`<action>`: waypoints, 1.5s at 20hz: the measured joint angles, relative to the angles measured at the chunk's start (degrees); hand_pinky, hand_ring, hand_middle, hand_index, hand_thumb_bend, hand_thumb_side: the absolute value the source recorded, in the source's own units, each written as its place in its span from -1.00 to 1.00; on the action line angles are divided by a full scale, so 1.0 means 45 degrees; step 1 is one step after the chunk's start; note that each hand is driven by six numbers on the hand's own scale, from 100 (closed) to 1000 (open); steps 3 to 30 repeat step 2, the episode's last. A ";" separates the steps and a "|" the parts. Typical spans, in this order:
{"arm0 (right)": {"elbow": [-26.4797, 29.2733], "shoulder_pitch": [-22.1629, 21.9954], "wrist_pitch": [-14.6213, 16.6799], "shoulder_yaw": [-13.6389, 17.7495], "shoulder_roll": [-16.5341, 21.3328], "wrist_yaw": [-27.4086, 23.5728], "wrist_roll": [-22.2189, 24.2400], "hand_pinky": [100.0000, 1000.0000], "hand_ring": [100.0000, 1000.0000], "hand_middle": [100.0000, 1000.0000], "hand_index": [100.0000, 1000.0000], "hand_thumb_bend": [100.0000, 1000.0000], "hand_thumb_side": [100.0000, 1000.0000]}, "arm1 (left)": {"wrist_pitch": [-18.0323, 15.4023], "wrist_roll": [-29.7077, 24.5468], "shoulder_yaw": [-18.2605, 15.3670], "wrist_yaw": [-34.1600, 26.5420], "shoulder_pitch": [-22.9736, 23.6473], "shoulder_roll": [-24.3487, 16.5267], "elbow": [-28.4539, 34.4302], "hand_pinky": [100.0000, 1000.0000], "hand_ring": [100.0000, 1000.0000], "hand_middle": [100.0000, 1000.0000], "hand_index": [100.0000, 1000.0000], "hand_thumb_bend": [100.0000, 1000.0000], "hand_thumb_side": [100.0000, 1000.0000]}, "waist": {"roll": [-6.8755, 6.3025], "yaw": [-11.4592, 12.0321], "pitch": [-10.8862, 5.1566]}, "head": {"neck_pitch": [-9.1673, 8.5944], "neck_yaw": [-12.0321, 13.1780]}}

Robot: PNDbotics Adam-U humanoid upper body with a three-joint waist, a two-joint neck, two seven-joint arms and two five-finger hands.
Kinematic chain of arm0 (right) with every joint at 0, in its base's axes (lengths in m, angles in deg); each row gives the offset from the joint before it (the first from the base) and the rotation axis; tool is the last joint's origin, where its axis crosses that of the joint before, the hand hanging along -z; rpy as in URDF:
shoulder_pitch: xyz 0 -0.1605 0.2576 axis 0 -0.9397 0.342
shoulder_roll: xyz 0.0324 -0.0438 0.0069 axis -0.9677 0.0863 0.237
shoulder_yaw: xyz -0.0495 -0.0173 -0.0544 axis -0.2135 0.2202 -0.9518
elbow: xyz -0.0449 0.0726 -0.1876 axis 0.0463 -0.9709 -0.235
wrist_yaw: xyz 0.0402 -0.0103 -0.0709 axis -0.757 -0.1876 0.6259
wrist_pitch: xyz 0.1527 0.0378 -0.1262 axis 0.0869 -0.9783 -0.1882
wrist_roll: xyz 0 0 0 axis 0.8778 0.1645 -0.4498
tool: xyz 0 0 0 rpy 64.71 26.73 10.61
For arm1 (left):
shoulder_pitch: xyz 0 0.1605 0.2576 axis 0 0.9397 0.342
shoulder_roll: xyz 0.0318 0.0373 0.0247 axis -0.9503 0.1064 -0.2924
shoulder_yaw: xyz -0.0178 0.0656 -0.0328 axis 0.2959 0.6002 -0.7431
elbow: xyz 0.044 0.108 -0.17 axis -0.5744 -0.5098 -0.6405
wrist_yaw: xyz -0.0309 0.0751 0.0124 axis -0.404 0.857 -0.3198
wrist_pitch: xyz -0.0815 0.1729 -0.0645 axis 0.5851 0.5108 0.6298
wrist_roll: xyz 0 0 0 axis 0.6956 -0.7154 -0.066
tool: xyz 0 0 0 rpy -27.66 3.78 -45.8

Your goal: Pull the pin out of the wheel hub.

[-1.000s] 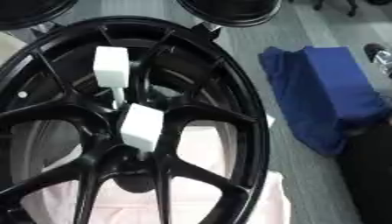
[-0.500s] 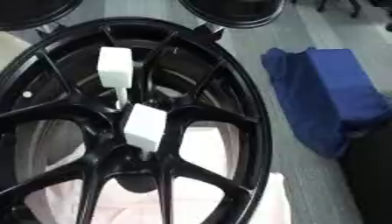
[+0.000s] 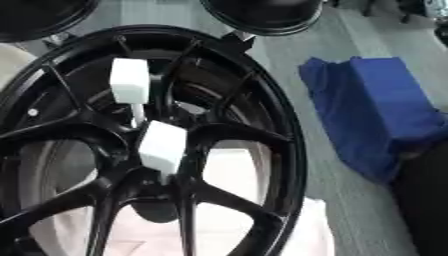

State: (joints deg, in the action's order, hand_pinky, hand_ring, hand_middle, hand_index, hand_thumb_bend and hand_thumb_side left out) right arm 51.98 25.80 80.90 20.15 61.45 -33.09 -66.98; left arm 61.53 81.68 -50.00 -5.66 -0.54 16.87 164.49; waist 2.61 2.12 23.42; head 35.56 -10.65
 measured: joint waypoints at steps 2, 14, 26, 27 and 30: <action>0.0000 0.0031 0.0109 -0.0180 -0.0315 0.0134 0.0272 0.62 0.23 0.11 0.13 -1.00 -0.24 | -0.0030 -0.0026 0.0007 0.0000 -0.0016 0.0001 0.0000 0.88 -0.03 -0.08 0.36 -0.75 0.17 | -0.0045 -0.0035 0.0007 | 0.0002 -0.0030; 0.0000 0.0031 0.0109 -0.0180 -0.0315 0.0134 0.0272 0.62 0.23 0.11 0.13 -1.00 -0.24 | -0.0030 -0.0026 0.0007 0.0000 -0.0016 0.0001 0.0000 0.88 -0.03 -0.08 0.36 -0.75 0.17 | -0.0045 -0.0035 0.0007 | 0.0002 -0.0030; 0.0000 0.0031 0.0109 -0.0180 -0.0315 0.0134 0.0272 0.62 0.23 0.11 0.13 -1.00 -0.24 | -0.0030 -0.0026 0.0007 0.0000 -0.0016 0.0001 0.0000 0.88 -0.03 -0.08 0.36 -0.75 0.17 | -0.0045 -0.0035 0.0007 | 0.0002 -0.0030; 0.0000 0.0031 0.0109 -0.0180 -0.0315 0.0134 0.0272 0.62 0.23 0.11 0.13 -1.00 -0.24 | -0.0030 -0.0026 0.0007 0.0000 -0.0016 0.0001 0.0000 0.88 -0.03 -0.08 0.36 -0.75 0.17 | -0.0045 -0.0035 0.0007 | 0.0002 -0.0030; 0.0000 0.0031 0.0109 -0.0180 -0.0315 0.0134 0.0272 0.62 0.23 0.11 0.13 -1.00 -0.24 | -0.0030 -0.0026 0.0007 0.0000 -0.0016 0.0001 0.0000 0.88 -0.03 -0.08 0.36 -0.75 0.17 | -0.0045 -0.0035 0.0007 | 0.0002 -0.0030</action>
